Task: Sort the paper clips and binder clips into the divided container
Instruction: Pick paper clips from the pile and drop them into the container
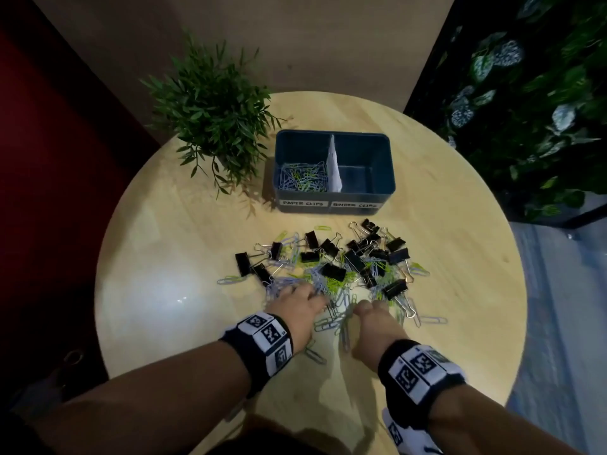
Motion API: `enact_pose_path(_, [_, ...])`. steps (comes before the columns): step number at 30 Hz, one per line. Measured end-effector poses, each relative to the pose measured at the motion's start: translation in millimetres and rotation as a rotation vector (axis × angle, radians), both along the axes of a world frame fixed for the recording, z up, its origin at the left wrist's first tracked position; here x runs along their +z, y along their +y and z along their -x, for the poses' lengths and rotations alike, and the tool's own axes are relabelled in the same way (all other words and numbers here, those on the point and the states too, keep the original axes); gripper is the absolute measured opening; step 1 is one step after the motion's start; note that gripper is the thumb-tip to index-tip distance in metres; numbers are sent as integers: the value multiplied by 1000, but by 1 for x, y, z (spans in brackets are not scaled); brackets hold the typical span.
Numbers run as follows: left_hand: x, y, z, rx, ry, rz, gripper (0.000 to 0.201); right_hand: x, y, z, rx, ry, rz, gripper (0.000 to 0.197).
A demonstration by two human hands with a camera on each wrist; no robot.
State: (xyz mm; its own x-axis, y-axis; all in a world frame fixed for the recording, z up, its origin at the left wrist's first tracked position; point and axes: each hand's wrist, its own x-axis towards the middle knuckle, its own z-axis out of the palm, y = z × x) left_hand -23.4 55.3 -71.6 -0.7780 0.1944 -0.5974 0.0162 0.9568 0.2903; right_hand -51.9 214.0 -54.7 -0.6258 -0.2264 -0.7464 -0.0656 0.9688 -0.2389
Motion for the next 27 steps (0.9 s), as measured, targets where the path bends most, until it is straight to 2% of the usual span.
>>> enact_pose_path(2, [-3,1,-1,-26,59,-12,54,-7,-6,-4,-58,45,101,53])
enact_pose_path(4, [-4,-1,-2,-2,125,-25,55,-11,-13,-2,-67,102,188,52])
enact_pose_path(6, [-5,-3,0,31,168,-5,72,-14,-20,3,-16,160,237,56])
enact_pose_path(9, [-2,-6,4,-18,110,75,107,-19,-27,14,89,184,222,62])
enact_pose_path(12, [-1,-5,5,-100,59,181,125,-17,-32,24,155,187,169,52])
enact_pose_path(14, [-2,-7,5,-96,88,203,118,-13,-33,28,146,163,144,53])
enact_pose_path(18, [1,-14,8,2,194,84,82,-10,-34,24,192,150,99,71])
enact_pose_path(21, [4,-15,7,32,229,83,82,-11,-35,23,171,146,93,63])
enact_pose_path(24, [3,-13,8,-13,166,106,82,-12,-32,23,117,144,134,63])
enact_pose_path(27, [3,-6,14,-41,98,90,63,-9,-32,22,168,147,128,74])
